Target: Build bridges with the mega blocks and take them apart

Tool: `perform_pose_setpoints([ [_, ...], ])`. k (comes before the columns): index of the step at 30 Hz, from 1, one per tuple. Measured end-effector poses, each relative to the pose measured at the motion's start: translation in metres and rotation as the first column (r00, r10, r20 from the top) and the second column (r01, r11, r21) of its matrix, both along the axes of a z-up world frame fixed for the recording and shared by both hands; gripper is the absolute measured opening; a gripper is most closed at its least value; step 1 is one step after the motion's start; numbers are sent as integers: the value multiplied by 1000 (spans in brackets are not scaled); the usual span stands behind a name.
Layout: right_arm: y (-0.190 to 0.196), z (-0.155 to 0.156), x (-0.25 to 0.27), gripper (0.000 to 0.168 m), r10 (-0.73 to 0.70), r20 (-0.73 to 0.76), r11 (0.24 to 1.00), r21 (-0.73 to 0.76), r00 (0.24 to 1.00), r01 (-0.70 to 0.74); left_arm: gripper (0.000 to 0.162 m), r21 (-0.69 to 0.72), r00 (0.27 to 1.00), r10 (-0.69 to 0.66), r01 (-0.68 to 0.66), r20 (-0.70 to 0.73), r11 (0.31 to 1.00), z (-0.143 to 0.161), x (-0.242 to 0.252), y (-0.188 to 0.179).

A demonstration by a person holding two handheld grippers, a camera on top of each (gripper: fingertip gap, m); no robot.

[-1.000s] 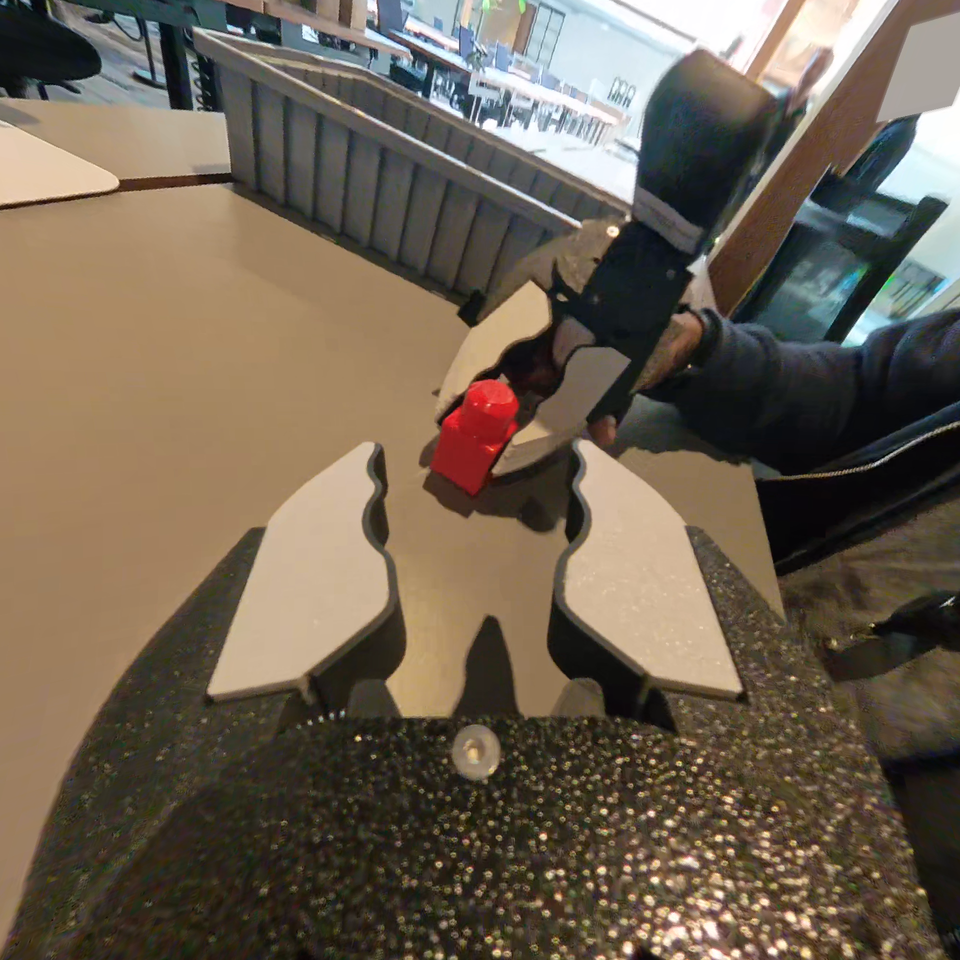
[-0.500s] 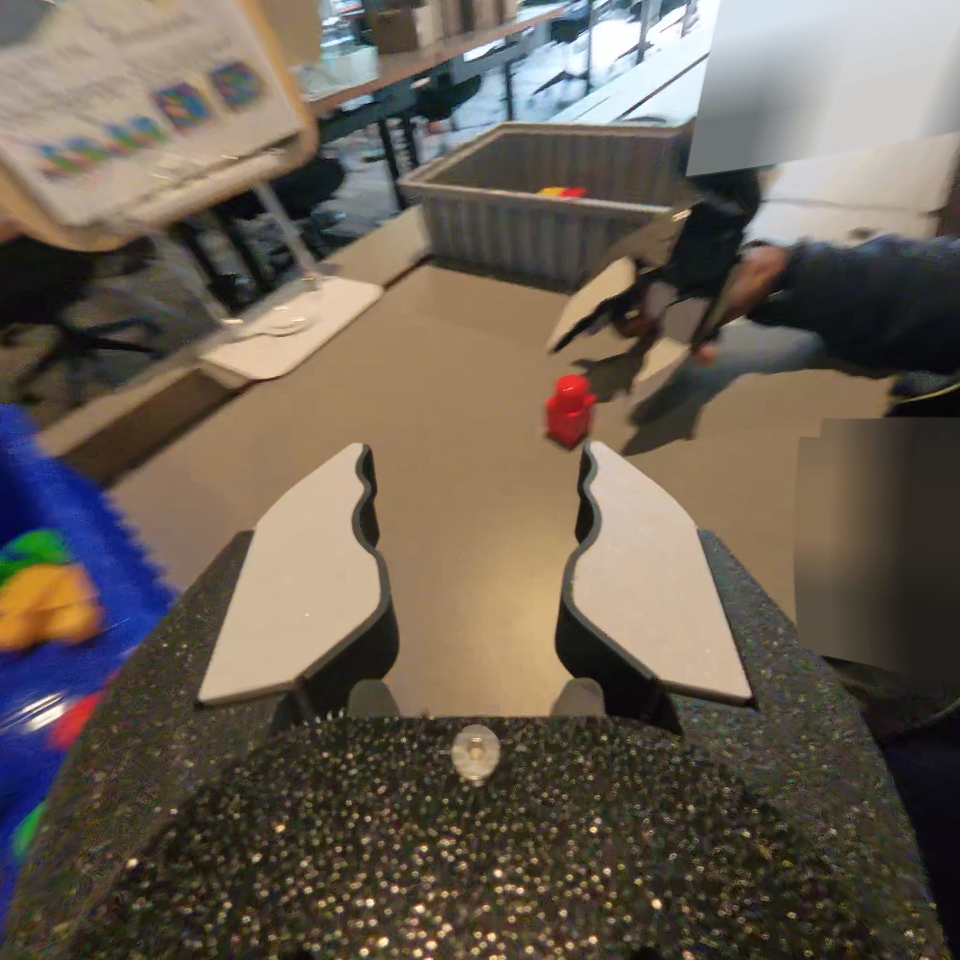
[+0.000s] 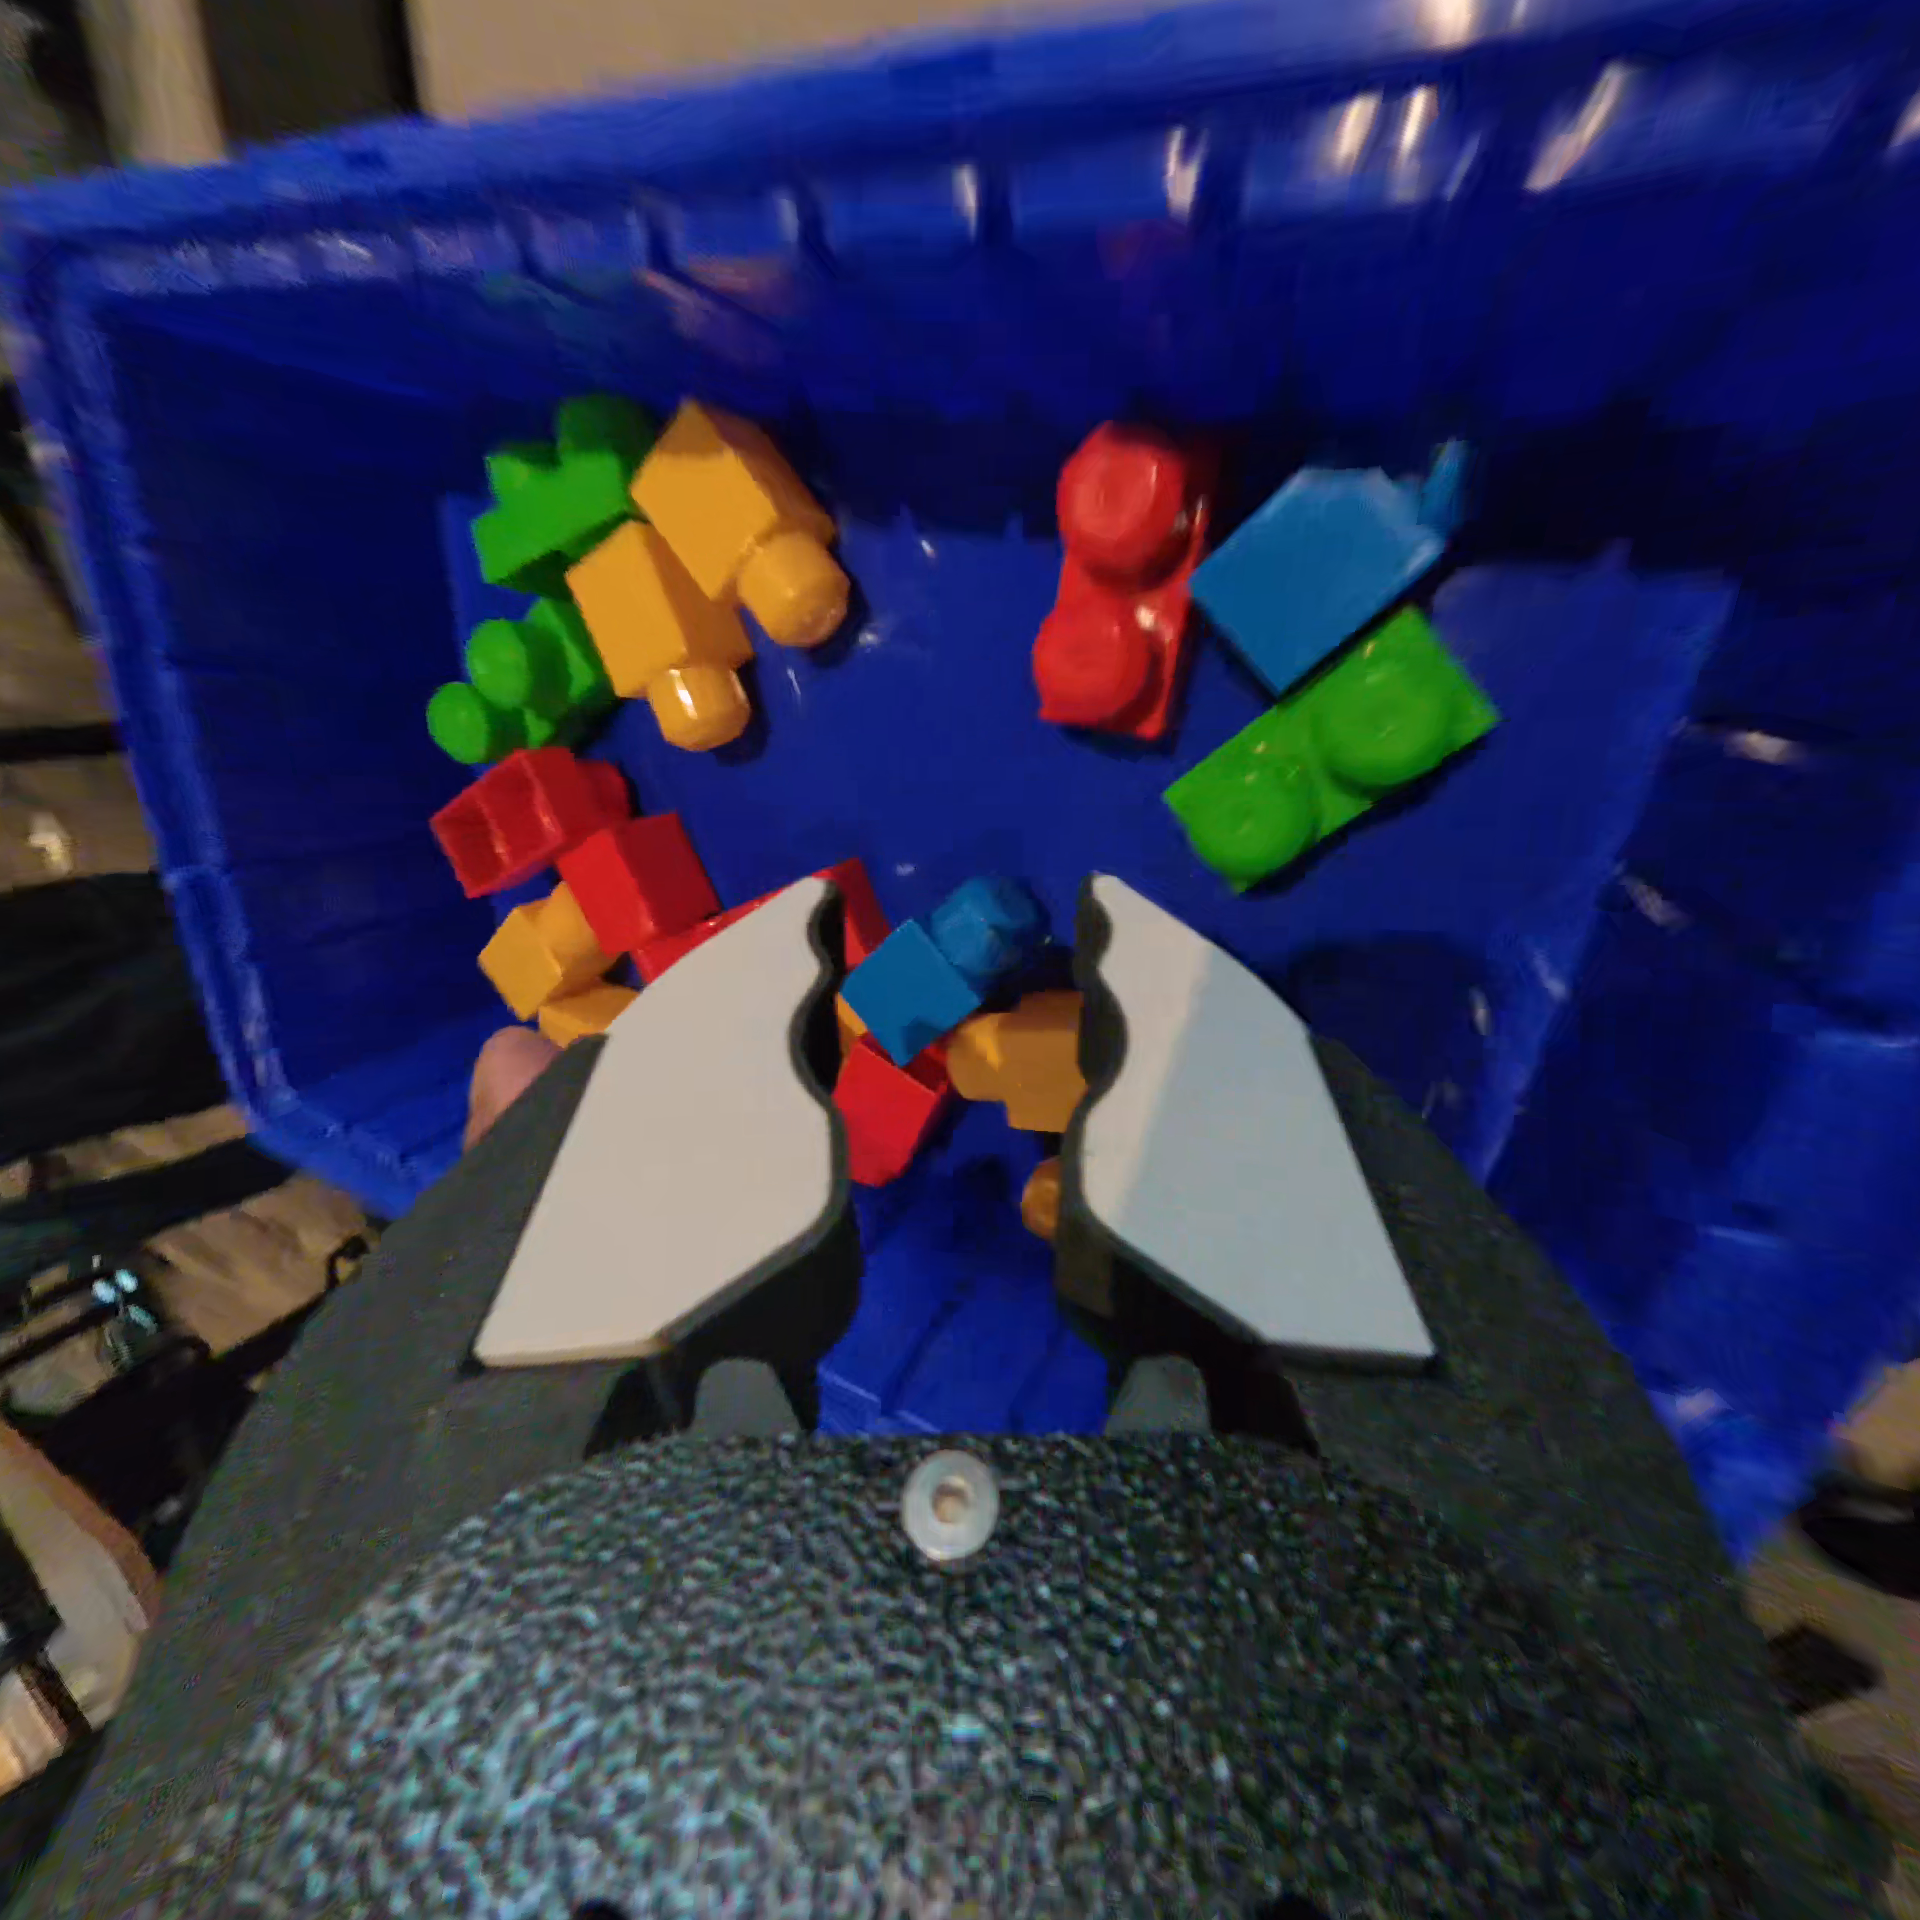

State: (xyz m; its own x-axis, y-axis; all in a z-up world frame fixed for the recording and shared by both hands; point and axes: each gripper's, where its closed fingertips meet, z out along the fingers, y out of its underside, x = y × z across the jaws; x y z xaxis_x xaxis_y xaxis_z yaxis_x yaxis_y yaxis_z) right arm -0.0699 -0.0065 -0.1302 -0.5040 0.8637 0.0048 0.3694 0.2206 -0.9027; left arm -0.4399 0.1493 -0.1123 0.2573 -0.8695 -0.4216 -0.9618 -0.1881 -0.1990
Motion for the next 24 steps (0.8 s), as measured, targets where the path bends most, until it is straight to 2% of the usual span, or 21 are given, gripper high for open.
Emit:
perform_pose_setpoints([
  [3,-15,-15,-9,63,41,30,999,-25,999,-41,40,-126,995,-52,41,-84,991,-30,-22,16],
  [8,-20,-24,-11,61,63,47,993,-106,997,-58,39,-262,975,-126,75,-183,962,-58,-45,17],
  [10,-20,-25,-12,60,75,57,988,-137,996,-67,38,-267,961,-156,93,-226,959,-64,-53,20],
  [14,-20,-20,-14,57,96,43,977,-194,994,-86,38,-239,958,-184,130,-219,962,-66,-49,31],
  [16,-19,-19,-14,57,99,40,975,-202,994,-89,43,-248,956,-190,133,-222,959,-72,-46,33],
  [18,-19,-18,-13,56,94,30,976,-202,995,-86,41,-279,957,-194,130,-214,952,-80,-40,29],
  [24,-18,-17,-13,56,85,21,976,-203,996,-79,43,-253,963,-142,81,-230,964,-83,-46,32],
])
